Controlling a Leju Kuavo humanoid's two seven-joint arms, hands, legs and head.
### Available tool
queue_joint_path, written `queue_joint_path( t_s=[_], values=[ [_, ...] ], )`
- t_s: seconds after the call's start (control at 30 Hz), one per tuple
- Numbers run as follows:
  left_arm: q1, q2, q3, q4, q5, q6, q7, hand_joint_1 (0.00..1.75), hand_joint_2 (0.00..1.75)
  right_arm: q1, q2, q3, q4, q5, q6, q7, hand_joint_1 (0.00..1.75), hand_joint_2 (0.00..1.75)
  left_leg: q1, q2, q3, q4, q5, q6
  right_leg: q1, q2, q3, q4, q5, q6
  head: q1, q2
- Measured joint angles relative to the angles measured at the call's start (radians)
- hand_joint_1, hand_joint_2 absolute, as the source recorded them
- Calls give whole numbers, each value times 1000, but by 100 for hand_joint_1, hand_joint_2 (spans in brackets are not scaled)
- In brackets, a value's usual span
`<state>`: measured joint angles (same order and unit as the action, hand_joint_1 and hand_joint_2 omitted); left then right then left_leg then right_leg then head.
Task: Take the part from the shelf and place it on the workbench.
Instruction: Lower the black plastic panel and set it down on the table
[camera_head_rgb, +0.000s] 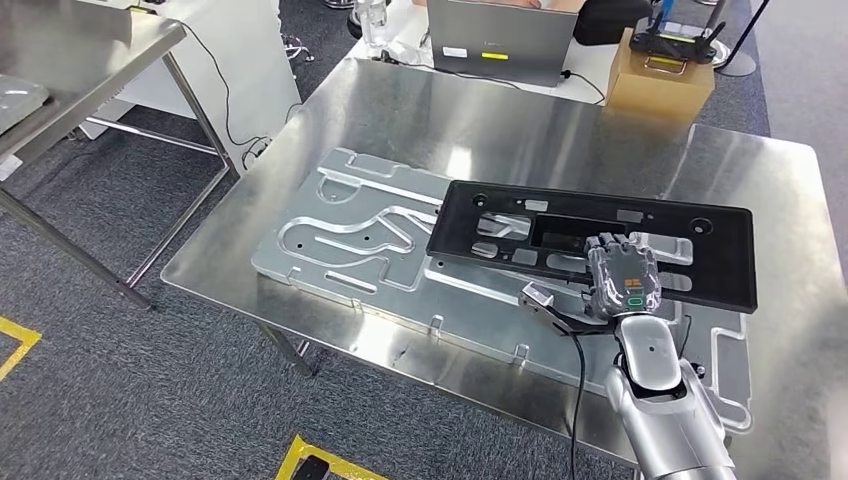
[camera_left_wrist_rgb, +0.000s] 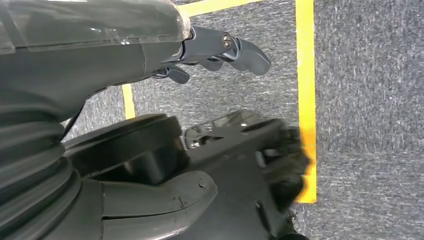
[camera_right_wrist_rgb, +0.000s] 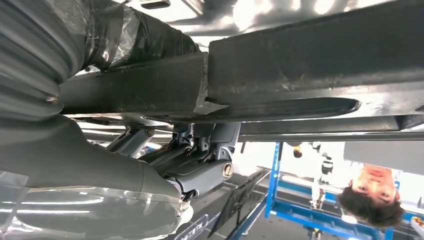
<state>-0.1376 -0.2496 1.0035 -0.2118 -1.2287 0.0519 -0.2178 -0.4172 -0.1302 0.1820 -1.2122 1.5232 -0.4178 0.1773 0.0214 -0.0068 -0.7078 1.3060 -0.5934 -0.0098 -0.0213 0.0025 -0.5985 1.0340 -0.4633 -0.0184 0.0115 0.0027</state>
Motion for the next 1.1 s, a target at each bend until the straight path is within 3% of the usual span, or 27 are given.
queue_joint_path(
  t_s=[0.03,0.1,0.17,0.27,0.33,0.43,0.47,0.5,0.53,0.57,0.6,0.63,0.67,0.77,0.83,0.93,1.0,1.03,1.1],
  values=[
    [0,0,0,0,0,0,0,0,175,0,1,1,2,0,0,0,175,175,-2,0,0,-32,32,6,4,1,10,0,-7,-1,0,0],
    [1,1,0,0,0,0,0,0,175,-1,2,1,4,0,0,0,175,175,-11,0,33,-157,129,27,9,2,33,-1,-23,0,0,0],
    [0,2,0,0,0,0,0,0,175,-5,4,1,6,0,0,0,175,175,-21,1,62,-252,167,45,10,3,44,-4,-34,7,0,0],
    [3,2,-1,0,-1,0,0,0,175,-8,5,1,9,0,1,2,175,175,-24,1,85,-292,164,58,10,4,51,3,-34,28,0,0],
    [4,2,-1,0,-4,0,1,0,175,-17,4,4,13,4,6,2,175,175,-20,6,110,-309,166,62,9,3,42,34,-48,34,1,0],
    [-4,1,-1,0,-6,-1,1,0,175,-40,5,18,35,10,23,4,175,175,-19,18,127,-314,162,64,6,2,-48,185,-120,43,2,0],
    [-6,1,-1,0,-6,-2,2,0,175,-44,6,22,46,10,28,7,131,131,-18,21,129,-314,158,64,4,2,-81,230,-134,47,2,0],
    [-7,1,-1,0,-6,-2,3,0,175,-47,9,26,58,9,31,11,87,87,-17,22,132,-313,154,62,1,2,-101,248,-130,52,2,0],
    [-7,1,-2,0,-9,-1,6,0,175,-50,11,29,71,8,33,14,44,44,-15,23,136,-311,150,58,-4,1,-102,229,-105,58,2,0],
    [-7,0,-4,0,-13,0,10,0,131,-55,15,32,85,6,35,17,0,0,-11,22,141,-308,145,54,-9,1,-84,174,-62,65,2,0],
    [-7,0,-7,0,-17,0,15,0,87,-60,19,37,103,2,36,18,0,0,-8,22,144,-303,139,48,-14,2,-59,110,-24,71,2,0],
    [-9,0,-10,0,-20,0,19,0,44,-66,24,42,123,-2,38,17,0,0,-6,21,144,-296,134,41,-15,4,-39,54,-5,72,2,0],
    [-10,0,-13,0,-22,-2,21,0,0,-70,30,47,144,-6,40,15,0,0,-6,21,142,-290,129,34,-14,5,-27,21,5,67,2,0],
    [-10,0,-17,0,-19,-6,20,0,0,-67,58,66,194,-4,25,16,0,0,-7,20,137,-279,122,14,-9,7,-27,19,7,33,1,0],
    [-9,0,-17,0,-17,-6,21,0,0,-65,80,80,222,4,1,24,0,0,-3,19,131,-252,106,5,-8,10,-21,16,10,18,0,0],
    [-11,0,-17,0,-13,-7,21,0,0,-71,100,95,253,6,-14,29,0,0,-1,17,58,-97,28,-3,-2,12,-15,13,9,5,0,0],
    [-9,0,-17,0,-10,-8,22,0,0,-74,105,100,268,5,-16,30,0,0,-3,16,11,-13,-3,1,7,14,-13,13,7,0,0,0],
    [-8,0,-17,0,-9,-9,22,0,0,-75,106,101,274,5,-16,30,0,0,-7,16,10,-17,7,8,12,14,-11,13,6,-2,0,0],
    [-8,0,-17,0,-8,-12,21,0,0,-78,106,101,281,3,-16,30,0,0,-20,16,59,-126,72,35,23,13,-5,13,4,-5,0,0]
  ],
)
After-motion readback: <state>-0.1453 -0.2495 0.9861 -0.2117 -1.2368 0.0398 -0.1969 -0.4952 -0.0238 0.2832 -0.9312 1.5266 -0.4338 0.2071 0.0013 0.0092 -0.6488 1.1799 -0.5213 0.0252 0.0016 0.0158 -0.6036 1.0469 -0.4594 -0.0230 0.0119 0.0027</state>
